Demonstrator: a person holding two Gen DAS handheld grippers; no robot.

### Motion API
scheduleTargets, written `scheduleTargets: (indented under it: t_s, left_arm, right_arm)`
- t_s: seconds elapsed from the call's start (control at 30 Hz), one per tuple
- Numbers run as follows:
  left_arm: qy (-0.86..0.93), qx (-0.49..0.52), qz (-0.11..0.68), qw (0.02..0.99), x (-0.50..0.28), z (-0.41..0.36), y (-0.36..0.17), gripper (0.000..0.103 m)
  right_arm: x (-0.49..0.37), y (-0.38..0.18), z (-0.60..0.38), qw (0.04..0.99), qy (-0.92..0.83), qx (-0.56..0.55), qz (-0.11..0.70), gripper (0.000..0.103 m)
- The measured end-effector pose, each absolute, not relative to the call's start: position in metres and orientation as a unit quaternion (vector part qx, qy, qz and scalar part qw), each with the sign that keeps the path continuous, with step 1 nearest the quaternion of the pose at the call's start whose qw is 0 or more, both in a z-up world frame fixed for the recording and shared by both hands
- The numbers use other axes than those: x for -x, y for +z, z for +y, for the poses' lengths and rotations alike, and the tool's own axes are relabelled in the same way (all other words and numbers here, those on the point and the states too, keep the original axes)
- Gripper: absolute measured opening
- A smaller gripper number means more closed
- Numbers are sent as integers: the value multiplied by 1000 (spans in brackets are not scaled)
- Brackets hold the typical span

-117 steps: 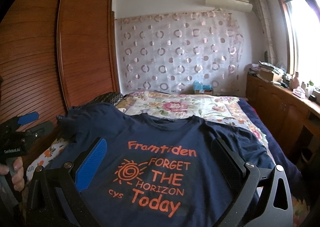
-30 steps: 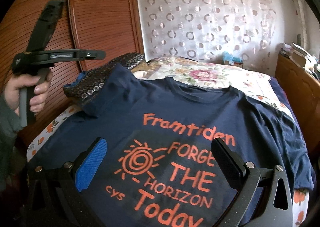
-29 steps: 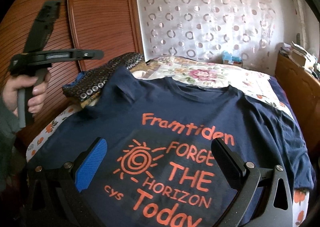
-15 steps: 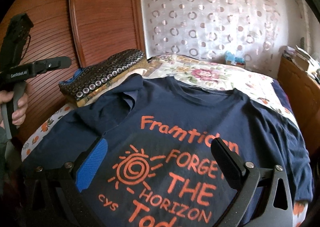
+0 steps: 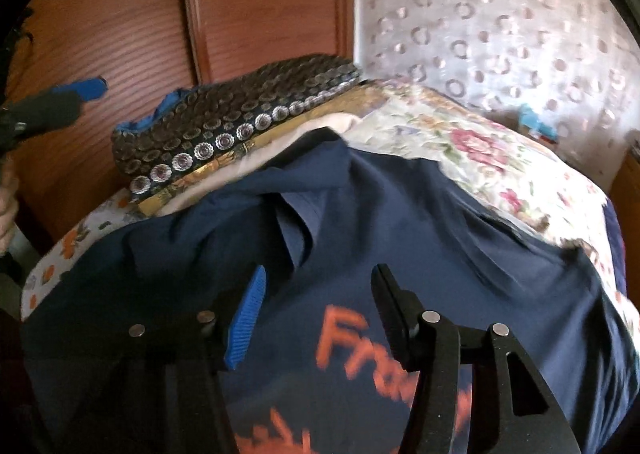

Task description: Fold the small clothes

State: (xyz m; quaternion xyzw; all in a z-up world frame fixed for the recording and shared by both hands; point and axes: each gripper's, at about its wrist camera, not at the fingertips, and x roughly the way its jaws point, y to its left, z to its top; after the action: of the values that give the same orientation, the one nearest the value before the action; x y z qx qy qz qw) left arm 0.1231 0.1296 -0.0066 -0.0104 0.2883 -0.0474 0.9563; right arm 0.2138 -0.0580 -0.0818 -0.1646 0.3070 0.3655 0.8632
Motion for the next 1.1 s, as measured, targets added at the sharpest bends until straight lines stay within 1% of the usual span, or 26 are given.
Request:
scheduleTargets:
  t_s: [0.13, 0.17, 0.2, 0.23, 0.33, 0.37, 0.4, 0.47, 0.53, 0.63, 0.73, 0.77, 0.8, 0.93, 0.97, 1.0, 1.07, 1.1]
  left_arm:
    - [-43, 15, 287, 957, -127, 134, -8, 79]
    - [-42, 15, 288, 957, -129, 134, -9, 79]
    - [-40, 14, 288, 957, -130, 135, -11, 79]
    - [-39, 14, 288, 957, -131, 136, -12, 79]
    - [-40, 17, 287, 957, -132, 137, -12, 79]
    - [-39, 20, 283, 958, -132, 138, -13, 79]
    - [-39, 22, 280, 959, -132, 139, -14, 79]
    - [-40, 27, 280, 959, -132, 139, -19, 79]
    - [-41, 32, 286, 957, -135, 140, -24, 79]
    - [-44, 36, 296, 953, -143, 137, -32, 79]
    - [-49, 30, 304, 951, -154, 130, -36, 79]
    - [-50, 28, 307, 950, -158, 126, -36, 79]
    - [-53, 25, 309, 949, -162, 122, -36, 79]
    - [-61, 5, 313, 948, -176, 104, -33, 79]
    - [-63, -1, 315, 947, -181, 99, -32, 79]
    - [-66, -7, 317, 946, -185, 95, -32, 79]
    - [-71, -19, 328, 942, -196, 84, -32, 79]
    - [-76, -25, 332, 940, -201, 80, -33, 76]
  right_arm:
    - [-238, -88, -26, 849, 378, 194, 314, 56]
    - [-245, -90, -17, 845, 382, 203, 315, 51]
    - [-250, -91, -12, 842, 384, 210, 316, 42]
    - [-254, -91, -7, 839, 385, 217, 318, 39]
    - [-261, -92, -1, 828, 401, 228, 319, 24]
    - [-264, -90, -6, 827, 405, 218, 324, 10]
    - [-271, -88, -14, 829, 405, 186, 338, 7]
    - [-282, -83, -37, 840, 389, 133, 355, 5]
    - [-284, -77, -62, 853, 380, 102, 342, 5]
    - [-290, -75, -94, 873, 335, 75, 346, 5]
    - [-293, -72, -116, 888, 308, 71, 333, 5]
    - [-294, -72, -123, 893, 297, 76, 329, 7]
    - [-292, -71, -129, 895, 292, 78, 327, 15]
    - [-285, -73, -146, 894, 293, 75, 329, 28]
    - [-280, -70, -144, 894, 293, 80, 328, 34]
    - [-274, -69, -146, 895, 294, 86, 325, 36]
    - [-270, -71, -151, 896, 289, 100, 322, 36]
    - [-270, -68, -155, 897, 286, 102, 321, 36]
